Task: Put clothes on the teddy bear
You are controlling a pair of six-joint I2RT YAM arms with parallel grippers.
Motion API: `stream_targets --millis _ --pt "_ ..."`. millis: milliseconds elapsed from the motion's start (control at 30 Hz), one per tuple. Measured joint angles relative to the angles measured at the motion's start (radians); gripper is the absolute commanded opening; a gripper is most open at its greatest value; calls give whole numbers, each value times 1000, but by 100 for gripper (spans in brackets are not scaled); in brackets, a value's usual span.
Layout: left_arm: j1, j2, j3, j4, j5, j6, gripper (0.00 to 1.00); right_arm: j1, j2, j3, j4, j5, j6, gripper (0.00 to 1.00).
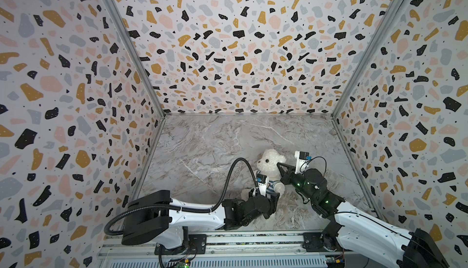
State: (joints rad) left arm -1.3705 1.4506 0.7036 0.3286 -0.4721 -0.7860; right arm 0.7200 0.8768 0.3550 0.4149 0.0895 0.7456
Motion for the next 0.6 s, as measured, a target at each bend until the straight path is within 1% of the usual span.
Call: stream_targets --millis 100,300,400,500,533,600 --pt "-5 22 23 15 1 -2 66 0 0 10 -21 14 16 0" --pt "-6 72 51 15 -27 -34 56 0 -5 10 -42 28 35 0" --pt "-6 100 68 5 -53 -43 49 0 -14 10 -50 32 42 0" --pt "-6 123 90 5 -68 -44 41 0 -16 10 -51 32 47 0" --pt "-6 128 95 5 -69 -43 37 0 -16 10 -52 32 49 0" --pt "-6 132 100 9 -70 -42 25 0 -16 10 -54 32 54 0"
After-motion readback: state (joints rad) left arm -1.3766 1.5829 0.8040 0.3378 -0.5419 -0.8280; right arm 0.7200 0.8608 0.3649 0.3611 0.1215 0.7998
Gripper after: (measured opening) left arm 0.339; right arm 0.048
